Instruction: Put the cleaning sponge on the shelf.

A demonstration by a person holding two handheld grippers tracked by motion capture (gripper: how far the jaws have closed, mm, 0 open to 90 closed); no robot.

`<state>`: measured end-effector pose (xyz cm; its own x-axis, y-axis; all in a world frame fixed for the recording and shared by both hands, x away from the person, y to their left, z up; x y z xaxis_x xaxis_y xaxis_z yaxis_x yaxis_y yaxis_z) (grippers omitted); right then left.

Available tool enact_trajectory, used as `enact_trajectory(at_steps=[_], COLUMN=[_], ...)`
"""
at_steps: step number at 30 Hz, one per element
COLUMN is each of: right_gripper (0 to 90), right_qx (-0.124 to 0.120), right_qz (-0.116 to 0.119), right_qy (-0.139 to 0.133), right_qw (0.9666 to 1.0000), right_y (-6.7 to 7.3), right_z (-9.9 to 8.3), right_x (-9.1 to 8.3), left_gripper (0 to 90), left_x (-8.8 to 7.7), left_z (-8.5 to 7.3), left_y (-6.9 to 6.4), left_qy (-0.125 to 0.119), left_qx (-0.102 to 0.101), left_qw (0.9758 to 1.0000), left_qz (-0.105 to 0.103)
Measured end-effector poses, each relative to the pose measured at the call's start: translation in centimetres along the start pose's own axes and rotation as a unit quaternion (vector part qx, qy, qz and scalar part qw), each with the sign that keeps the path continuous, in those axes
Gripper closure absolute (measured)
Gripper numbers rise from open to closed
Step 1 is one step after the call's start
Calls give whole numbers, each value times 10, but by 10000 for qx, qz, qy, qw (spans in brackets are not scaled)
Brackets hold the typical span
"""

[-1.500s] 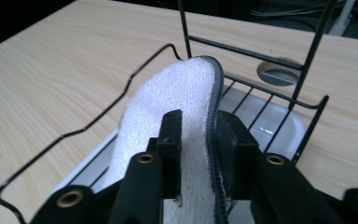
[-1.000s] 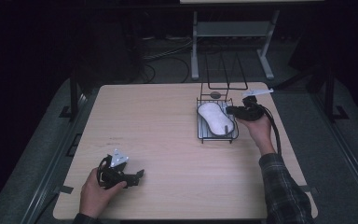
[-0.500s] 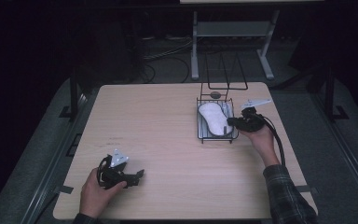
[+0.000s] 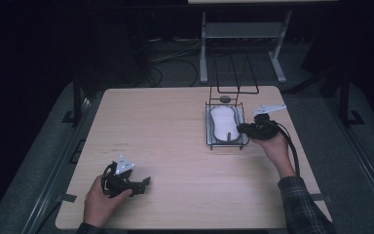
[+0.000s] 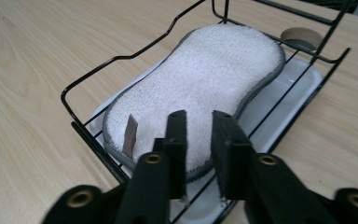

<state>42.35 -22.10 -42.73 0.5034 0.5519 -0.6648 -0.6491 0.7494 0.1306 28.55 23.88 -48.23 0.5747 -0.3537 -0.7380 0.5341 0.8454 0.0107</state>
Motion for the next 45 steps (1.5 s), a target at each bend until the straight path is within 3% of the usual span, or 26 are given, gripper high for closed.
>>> enact_trajectory(at_steps=[1, 6, 8, 12, 22, 33, 45], right_gripper=[723, 486, 412, 319, 273, 262, 252], right_qx=[0, 236, 225, 309, 254, 88, 208], right_qz=[0, -28, -204, -310, -369, -405, -461], right_qy=[0, -160, -159, -95, -76, 76, 238], right_qw=[10000, 9996, 9994, 9990, 9990, 9991, 9984], right_y=[0, 0, 2, 3, 11, 31, 38], right_z=[0, -8, -12, -23, -46, -77, -111], right_x=[0, -20, -26, -35, -51, -68, -78], left_gripper=[127, 127, 126, 126, 127, 127, 127], left_x=[0, 0, 0, 0, 0, 0, 0], left_z=[0, 0, 0, 0, 0, 0, 0], left_y=[0, 0, 0, 0, 0, 0, 0], left_qy=[0, -2, -1, -1, -5, -14, -2], left_qx=[0, -3, -3, 0, 0, 4, 24], left_qw=[10000, 10000, 10000, 10000, 10000, 10000, 10000], left_qz=[0, 1, 0, 1, 3, 2, 6])
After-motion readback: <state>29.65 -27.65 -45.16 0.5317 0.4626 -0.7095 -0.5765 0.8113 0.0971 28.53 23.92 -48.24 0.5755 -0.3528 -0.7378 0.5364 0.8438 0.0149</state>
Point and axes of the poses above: each handheld gripper's, and its own axes: x roughly forward along the jaws, z roughly out of its top, y roughly to its left, the point moved 1 cm from there along x, roughly forward along the jaws, and after that the axes turned 4 degrees about y, right-handed, at the moved point
